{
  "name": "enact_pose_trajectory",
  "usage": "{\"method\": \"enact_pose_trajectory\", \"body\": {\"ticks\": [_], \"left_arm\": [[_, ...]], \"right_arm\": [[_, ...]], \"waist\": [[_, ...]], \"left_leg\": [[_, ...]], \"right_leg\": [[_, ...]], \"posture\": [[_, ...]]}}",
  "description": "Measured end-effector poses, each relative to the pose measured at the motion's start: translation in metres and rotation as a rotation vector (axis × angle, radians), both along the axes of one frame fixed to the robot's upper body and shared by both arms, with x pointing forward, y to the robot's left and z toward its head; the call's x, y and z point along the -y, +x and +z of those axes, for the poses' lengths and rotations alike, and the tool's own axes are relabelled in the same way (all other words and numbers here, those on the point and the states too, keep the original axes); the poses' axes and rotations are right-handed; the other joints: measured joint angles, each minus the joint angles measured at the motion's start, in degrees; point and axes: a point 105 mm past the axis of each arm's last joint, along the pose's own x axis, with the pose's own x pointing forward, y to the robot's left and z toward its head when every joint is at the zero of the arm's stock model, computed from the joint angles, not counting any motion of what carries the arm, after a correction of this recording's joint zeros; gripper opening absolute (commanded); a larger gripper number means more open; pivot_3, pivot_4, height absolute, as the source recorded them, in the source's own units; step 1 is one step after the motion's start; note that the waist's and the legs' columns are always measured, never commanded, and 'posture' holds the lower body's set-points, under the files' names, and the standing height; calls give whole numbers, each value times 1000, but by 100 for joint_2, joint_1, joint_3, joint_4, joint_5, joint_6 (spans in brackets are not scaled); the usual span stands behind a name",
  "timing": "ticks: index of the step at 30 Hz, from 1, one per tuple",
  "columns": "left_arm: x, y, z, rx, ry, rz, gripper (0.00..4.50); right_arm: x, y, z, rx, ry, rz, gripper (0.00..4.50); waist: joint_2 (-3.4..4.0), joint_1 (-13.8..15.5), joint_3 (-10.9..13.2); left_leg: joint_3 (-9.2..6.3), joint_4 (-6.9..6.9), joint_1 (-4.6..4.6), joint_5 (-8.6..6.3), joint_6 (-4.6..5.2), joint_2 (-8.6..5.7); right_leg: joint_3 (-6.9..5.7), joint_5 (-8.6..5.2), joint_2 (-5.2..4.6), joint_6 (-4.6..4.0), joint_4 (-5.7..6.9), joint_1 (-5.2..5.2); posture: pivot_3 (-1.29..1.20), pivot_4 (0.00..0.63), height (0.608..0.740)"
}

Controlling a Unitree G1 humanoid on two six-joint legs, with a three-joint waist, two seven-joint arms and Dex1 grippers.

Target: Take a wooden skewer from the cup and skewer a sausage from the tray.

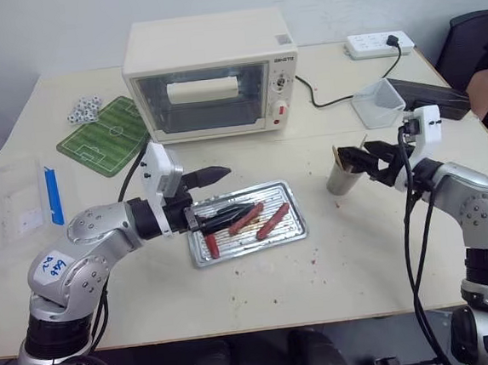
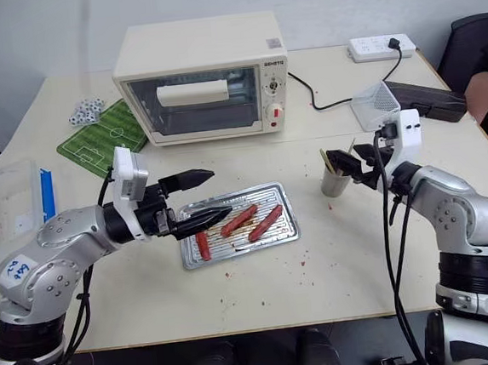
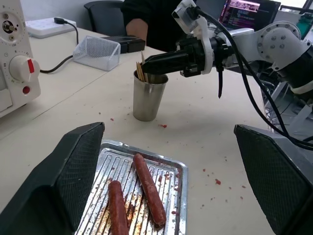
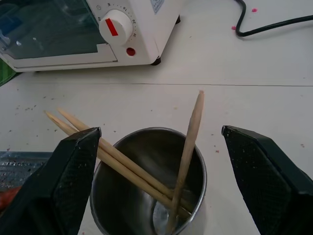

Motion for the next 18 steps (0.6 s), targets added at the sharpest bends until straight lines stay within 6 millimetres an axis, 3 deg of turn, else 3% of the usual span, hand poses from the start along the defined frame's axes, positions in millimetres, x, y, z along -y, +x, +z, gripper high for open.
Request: {"method": "enact_pose_trajectory", "body": {"ticks": [6,13,18], "left_arm": [[3,-1,0,12,2,-13,4500],[2,0,-1,17,9,-5,4500],[3,1,-1,19,5,-8,4500]], "right_arm": [[5,8,-4,-7,12,-38,4083],[8,10,-5,-1,17,-49,1907],[9,10,-4,-1,22,-56,1907]], "waist": [[0,3,0],[0,3,0],[0,4,0]], "left_leg": [[0,0,-1,1,1,2],[0,-1,-1,1,3,4],[0,-1,-1,1,3,6]], "right_leg": [[1,0,-3,0,1,-1],[1,0,-3,0,1,-1],[1,0,-3,0,1,-3]], "posture": [[0,150,740],[0,150,740],[0,150,740]]}}
